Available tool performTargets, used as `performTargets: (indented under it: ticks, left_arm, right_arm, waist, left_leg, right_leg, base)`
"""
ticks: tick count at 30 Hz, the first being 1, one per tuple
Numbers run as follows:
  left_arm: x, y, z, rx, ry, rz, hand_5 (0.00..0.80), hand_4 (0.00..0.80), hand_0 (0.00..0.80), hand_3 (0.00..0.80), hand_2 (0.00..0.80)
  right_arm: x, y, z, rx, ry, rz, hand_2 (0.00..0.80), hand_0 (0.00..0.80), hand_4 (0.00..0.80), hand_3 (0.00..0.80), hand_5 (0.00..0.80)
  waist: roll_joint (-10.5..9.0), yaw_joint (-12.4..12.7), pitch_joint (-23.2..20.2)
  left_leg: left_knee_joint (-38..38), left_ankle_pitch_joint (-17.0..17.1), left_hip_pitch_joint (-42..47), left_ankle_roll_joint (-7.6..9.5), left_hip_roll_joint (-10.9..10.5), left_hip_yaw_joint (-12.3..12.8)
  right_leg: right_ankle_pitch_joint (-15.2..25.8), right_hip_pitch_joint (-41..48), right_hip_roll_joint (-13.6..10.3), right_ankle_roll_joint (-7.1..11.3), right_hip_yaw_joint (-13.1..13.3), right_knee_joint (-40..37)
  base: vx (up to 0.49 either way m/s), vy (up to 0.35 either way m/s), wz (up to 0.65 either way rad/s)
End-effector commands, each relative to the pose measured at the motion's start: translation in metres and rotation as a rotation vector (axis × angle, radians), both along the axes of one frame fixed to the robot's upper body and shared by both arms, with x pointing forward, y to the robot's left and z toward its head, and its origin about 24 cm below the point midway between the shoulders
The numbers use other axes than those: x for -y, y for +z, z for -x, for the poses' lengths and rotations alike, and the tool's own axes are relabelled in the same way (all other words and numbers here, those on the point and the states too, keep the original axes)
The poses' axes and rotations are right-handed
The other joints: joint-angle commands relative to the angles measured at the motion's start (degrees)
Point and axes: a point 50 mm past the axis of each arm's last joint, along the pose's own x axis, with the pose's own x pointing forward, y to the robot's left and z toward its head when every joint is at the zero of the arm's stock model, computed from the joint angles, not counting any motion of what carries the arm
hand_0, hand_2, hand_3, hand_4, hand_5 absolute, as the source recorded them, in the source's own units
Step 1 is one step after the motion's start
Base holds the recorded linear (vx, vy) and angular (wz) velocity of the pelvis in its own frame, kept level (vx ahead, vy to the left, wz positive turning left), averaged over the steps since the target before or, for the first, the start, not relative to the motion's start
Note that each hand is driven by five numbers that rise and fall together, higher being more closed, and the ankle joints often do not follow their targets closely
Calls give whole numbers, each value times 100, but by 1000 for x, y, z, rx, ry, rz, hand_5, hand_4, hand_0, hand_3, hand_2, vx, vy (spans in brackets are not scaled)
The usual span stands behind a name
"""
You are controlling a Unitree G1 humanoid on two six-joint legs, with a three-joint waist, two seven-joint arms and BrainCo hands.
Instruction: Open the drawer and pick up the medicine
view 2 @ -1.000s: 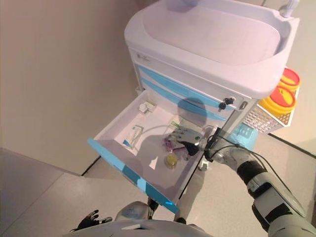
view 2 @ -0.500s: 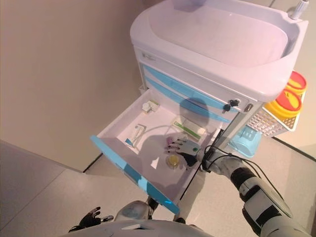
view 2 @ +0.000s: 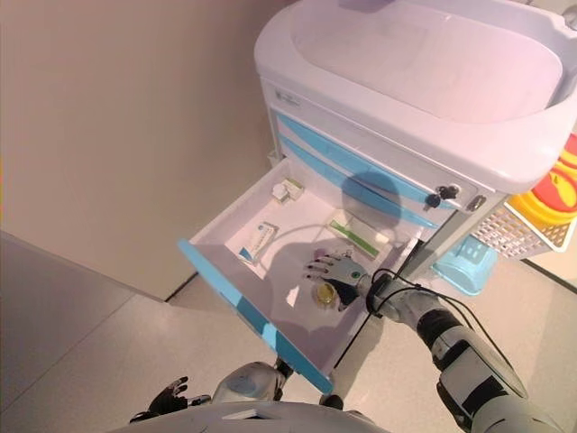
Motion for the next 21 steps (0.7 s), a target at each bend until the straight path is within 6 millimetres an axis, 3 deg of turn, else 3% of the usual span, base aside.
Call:
performTargets:
  ticks: [1,11,12,13,14,15,21]
  left_arm:
    - [8,-2,4,-9,-55,10,0,0,0,0,0]
    - [10,-3,4,-3,-62,15,0,0,0,0,0]
    - [10,-2,4,-3,-63,16,0,0,0,0,0]
    - [10,-2,4,-2,-64,16,0,0,0,0,0]
    - [10,-2,4,-1,-65,16,0,0,0,0,0]
    - [10,-2,4,0,-66,15,0,0,0,0,0]
    - [11,-2,3,-3,-77,12,0,0,0,0,0]
  right_arm:
    - [-5,3,3,24,5,-58,0,0,0,0,0]
    - [-2,-4,6,5,-15,-23,0,0,0,0,0]
    - [-1,-6,7,1,-15,-14,342,342,342,342,342]
    - [-1,-6,8,-5,-16,-9,483,483,483,483,483]
    - [-1,-8,8,-9,-19,-6,703,703,703,703,703]
    - [-1,-9,9,-13,-18,-3,800,800,800,800,800]
    - [-2,-11,10,-27,-24,-3,800,800,800,800,800]
  waist:
    - [-8,129,-70]
    - [5,130,-53]
    - [9,129,-51]
    - [10,129,-47]
    - [13,132,-45]
    - [18,135,-34]
    - [17,149,-26]
  left_leg:
    - [-9,-448,-58,124,-273,11]
    - [11,-445,-68,145,-295,-16]
    - [11,-445,-64,144,-292,-14]
    - [14,-446,-64,145,-294,-14]
    - [11,-443,-62,147,-294,-17]
    - [9,-439,-61,147,-290,-23]
    - [16,-428,-70,149,-293,-31]
  right_leg:
    - [203,-271,-449,299,180,220]
    - [195,-294,-464,296,184,269]
    - [195,-290,-467,298,183,270]
    - [196,-287,-468,297,182,269]
    - [197,-287,-466,295,181,269]
    - [201,-293,-469,299,177,277]
    - [206,-299,-471,299,170,288]
  base:
    - [39,14,4]
    - [3,1,0]
    - [0,0,0]
    - [0,0,0]
    - [0,0,0]
    - [0,0,0]
    - [0,0,0]
